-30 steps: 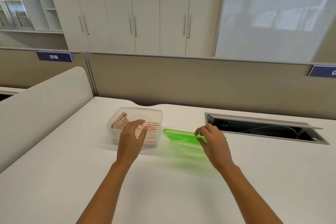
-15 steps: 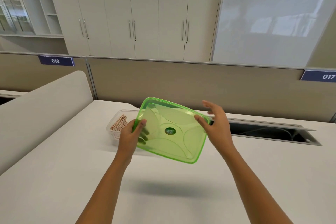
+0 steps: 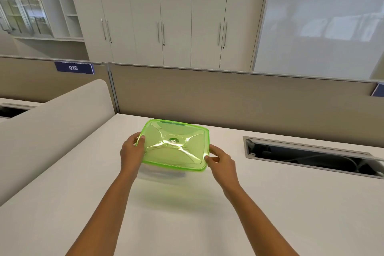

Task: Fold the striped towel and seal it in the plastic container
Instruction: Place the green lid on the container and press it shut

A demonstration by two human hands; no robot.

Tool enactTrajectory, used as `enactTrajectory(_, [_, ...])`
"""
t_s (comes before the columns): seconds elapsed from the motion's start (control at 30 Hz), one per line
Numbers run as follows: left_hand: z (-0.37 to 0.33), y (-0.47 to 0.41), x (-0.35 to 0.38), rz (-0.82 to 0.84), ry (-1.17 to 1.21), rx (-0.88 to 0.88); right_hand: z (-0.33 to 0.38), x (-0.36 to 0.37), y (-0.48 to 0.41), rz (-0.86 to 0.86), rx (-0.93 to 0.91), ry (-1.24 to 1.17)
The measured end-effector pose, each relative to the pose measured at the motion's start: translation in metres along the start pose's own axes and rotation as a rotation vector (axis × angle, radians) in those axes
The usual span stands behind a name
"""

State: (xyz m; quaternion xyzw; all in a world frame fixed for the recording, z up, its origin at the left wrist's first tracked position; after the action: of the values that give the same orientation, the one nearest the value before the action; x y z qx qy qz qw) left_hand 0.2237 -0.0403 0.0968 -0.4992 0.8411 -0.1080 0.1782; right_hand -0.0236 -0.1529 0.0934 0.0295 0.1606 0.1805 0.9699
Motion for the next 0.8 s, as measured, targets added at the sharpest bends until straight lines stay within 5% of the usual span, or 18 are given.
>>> enactTrajectory(0.4, [0.050, -0.038, 0.002, -0.036, -0.174, -0.084, -0.012, 0.059, -0.036, 0.067, 0.073, 0.183])
enactTrajectory(0.8, [0.056, -0.054, 0.000, 0.047, -0.211, -0.141, -0.010, 0.049, -0.059, -0.042, 0.060, 0.050])
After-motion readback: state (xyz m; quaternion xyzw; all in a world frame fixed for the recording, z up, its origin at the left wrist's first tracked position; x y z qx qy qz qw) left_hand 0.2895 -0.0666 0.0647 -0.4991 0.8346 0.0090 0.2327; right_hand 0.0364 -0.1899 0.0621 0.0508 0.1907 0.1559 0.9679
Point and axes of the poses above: each hand's wrist, its own y-axis away from the middle knuckle, its own x-axis out of the palm, z = x × y, the point moved 6 cm from there along -y, towards the middle knuckle, and after that the axes turned 14 degrees about x, right-handed, at the moved point
